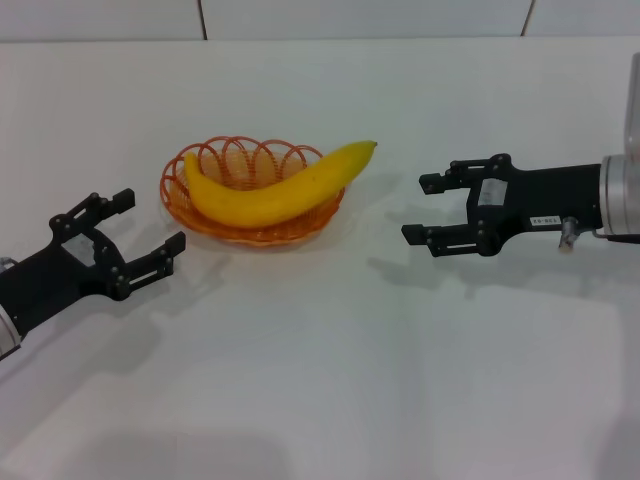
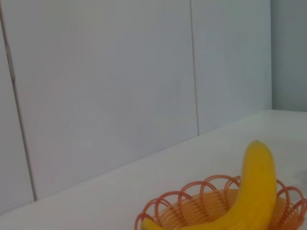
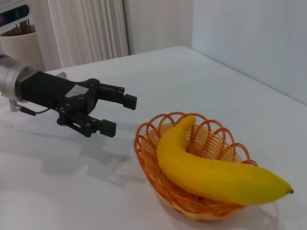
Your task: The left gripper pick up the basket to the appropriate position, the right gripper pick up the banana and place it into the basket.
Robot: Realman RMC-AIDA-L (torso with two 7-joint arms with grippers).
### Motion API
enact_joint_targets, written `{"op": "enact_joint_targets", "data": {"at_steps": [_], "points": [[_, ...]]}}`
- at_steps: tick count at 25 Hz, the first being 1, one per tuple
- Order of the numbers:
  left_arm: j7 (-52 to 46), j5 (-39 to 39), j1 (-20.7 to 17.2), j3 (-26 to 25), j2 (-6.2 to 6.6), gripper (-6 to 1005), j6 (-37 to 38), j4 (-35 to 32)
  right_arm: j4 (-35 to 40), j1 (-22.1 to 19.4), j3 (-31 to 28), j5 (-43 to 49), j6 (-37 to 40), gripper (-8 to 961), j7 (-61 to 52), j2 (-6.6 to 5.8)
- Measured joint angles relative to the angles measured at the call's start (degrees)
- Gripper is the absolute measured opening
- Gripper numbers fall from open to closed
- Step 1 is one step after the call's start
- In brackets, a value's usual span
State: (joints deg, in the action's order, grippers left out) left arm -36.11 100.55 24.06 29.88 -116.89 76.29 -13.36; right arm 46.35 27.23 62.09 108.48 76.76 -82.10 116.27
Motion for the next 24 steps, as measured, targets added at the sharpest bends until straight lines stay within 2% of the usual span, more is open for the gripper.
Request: {"op": "enact_joint_targets", "data": {"at_steps": [24], "points": [[0.08,-0.01,0.39,0.00,0.00,879,-0.25,0.00,-0.22,0.03,-0.04,0.06,-0.23,744,0.18,0.00]]}}
